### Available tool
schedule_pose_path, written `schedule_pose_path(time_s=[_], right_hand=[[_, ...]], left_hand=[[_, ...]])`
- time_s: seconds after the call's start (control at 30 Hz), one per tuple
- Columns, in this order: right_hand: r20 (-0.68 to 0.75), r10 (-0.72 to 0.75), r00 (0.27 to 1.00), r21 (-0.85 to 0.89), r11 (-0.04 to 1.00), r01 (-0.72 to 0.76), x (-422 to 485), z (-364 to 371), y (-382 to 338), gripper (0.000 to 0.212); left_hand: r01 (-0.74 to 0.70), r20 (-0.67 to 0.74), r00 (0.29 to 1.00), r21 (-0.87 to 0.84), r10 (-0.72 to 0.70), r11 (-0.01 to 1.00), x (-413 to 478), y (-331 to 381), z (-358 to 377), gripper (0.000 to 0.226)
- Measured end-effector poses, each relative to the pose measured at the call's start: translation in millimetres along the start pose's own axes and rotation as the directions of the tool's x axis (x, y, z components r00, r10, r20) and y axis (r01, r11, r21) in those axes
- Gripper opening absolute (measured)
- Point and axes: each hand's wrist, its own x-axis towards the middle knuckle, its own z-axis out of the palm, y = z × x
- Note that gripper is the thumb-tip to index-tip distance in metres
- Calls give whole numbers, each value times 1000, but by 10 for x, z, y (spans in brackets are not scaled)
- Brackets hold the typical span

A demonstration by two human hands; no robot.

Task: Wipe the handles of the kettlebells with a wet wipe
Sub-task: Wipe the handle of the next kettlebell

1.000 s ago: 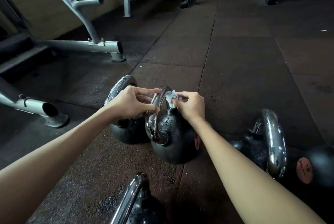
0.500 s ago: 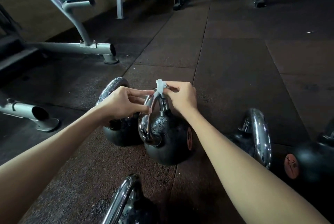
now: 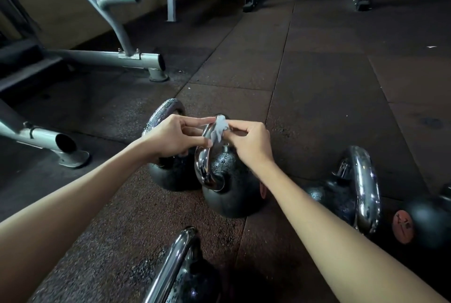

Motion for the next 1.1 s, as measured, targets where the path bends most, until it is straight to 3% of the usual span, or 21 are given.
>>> schedule_pose_path(time_s=[0.17, 0.33, 0.53, 0.77, 0.93, 1.1], right_hand=[[63, 72, 995, -6, 997, -72, -8, -96, -86, 23], [254, -27, 967, 17, 1000, 24, -585, -73, -2, 31], [204, -166, 965, -58, 982, 181, -446, -68, -224, 25], [325, -100, 940, -255, 948, 189, -675, 1, 125, 18], [309, -66, 949, -221, 965, 140, -626, 50, 82, 21], [445, -152, 883, -360, 872, 332, -591, -61, 178, 24]], left_hand=[[-13, 16, 1000, 14, 12, 1000, 16, 36, -24, 53], [-8, 1, 1000, -8, 8, 1000, 1, -70, -44, 53], [-16, -10, 1000, 19, 16, 1000, -6, -101, -91, 50], [10, -74, 997, 2, -10, 1000, -62, -167, -101, 55], [-16, -103, 994, 46, 21, 999, -104, -152, -68, 54], [-41, -111, 993, 88, 50, 995, -141, -151, -53, 54]])
